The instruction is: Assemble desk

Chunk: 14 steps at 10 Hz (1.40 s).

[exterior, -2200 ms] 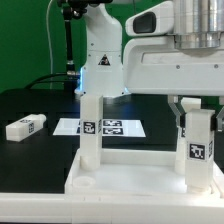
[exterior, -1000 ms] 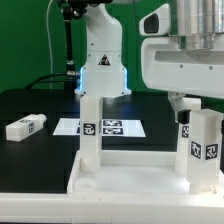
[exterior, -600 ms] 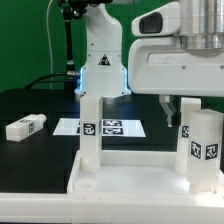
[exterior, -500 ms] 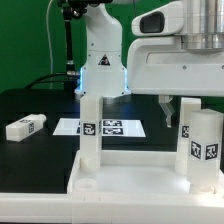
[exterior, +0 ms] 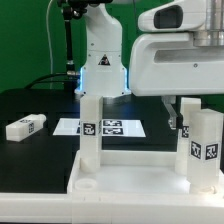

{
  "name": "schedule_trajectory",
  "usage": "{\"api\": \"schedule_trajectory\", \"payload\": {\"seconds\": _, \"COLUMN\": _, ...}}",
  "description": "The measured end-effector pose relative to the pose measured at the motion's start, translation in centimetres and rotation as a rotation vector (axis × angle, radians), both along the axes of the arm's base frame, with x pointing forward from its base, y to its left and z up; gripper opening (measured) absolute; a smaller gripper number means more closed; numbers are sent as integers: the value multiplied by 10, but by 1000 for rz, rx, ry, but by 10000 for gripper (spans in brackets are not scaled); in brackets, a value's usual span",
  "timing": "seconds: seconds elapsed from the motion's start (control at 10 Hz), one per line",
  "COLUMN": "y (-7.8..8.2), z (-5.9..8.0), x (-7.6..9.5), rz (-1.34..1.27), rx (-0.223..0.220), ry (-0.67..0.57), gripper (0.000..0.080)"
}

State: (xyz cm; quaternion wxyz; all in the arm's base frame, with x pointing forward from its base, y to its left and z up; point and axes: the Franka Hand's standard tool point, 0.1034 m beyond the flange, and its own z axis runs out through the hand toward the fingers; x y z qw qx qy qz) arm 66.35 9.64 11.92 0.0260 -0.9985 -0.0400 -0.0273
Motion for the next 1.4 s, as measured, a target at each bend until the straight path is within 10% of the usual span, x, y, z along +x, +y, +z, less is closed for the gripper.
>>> {"api": "schedule_trajectory", "payload": {"seconds": 0.4, "y": -3, "z": 0, "x": 0, "rz": 168, "rx": -12, "ry": -9, "gripper": 649}}
{"api": "schedule_trajectory", "payload": {"seconds": 0.8, "y": -4, "z": 0, "x": 0, "rz": 148, "rx": -10, "ry": -8, "gripper": 288}}
{"api": "schedule_trajectory", "payload": {"seconds": 1.4, "y": -5, "z": -2, "x": 1, "rz": -252, "rx": 32, "ry": 17, "gripper": 288}}
